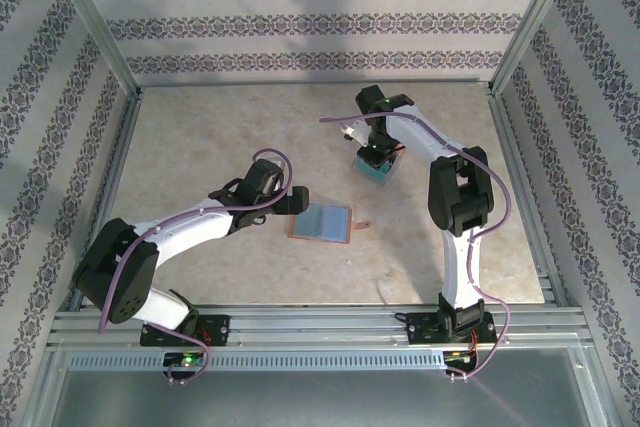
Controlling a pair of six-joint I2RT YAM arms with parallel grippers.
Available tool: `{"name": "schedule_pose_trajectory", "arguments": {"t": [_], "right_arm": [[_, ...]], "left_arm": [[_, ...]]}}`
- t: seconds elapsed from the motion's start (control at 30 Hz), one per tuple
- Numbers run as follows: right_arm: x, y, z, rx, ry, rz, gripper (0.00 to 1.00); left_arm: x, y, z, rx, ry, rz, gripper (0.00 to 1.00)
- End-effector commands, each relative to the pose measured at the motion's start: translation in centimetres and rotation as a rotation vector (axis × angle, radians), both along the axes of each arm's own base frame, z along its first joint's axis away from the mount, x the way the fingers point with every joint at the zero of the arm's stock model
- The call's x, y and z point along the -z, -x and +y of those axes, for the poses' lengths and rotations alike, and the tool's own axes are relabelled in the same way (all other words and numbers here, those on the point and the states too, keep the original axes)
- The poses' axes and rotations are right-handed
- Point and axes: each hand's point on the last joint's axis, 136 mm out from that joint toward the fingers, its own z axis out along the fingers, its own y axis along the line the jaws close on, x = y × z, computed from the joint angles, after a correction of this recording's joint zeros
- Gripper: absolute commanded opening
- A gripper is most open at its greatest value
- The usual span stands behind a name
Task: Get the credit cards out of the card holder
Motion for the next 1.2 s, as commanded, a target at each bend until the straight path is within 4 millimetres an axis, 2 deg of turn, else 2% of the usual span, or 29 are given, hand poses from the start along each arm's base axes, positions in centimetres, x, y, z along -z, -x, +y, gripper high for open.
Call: {"name": "schedule_pose_trajectory", "arguments": {"t": [0.0, 0.07, 0.23, 0.4, 0.57, 0.83, 0.9, 1.17], "right_arm": [[-2.8, 0.5, 0.9, 0.029, -0.058, -0.044, 0.20], [-3.5, 0.8, 1.0, 0.064, -0.081, -0.053, 0.24], [-5.3, 2.1, 1.2, 0.202, -0.138, -0.079, 0.43], [-6.4, 4.7, 2.6, 0.318, -0.203, -0.104, 0.49], [-6.3, 7.9, 4.5, 0.406, -0.199, -0.136, 0.54], [-3.4, 13.0, 9.7, 0.510, -0.218, -0.096, 0.60], [-2.4, 13.8, 10.8, 0.517, -0.196, -0.085, 0.65], [0.8, 15.8, 16.3, 0.470, -0.196, -0.024, 0.66]], "left_arm": [[-0.1, 0.1, 1.3, -0.034, -0.019, 0.002, 0.99], [-0.2, 0.0, 1.4, -0.045, -0.013, -0.005, 0.99], [-0.6, -0.1, 2.3, -0.100, 0.016, -0.032, 0.99], [-1.3, -0.3, 4.0, -0.178, 0.036, -0.063, 0.99], [-1.7, -0.2, 6.5, -0.275, 0.051, -0.087, 0.99], [-1.7, 0.6, 10.0, -0.403, 0.076, -0.101, 0.99], [-1.5, 0.8, 10.6, -0.420, 0.080, -0.094, 0.99], [-0.8, 1.4, 11.8, -0.458, 0.090, -0.073, 0.99]]}}
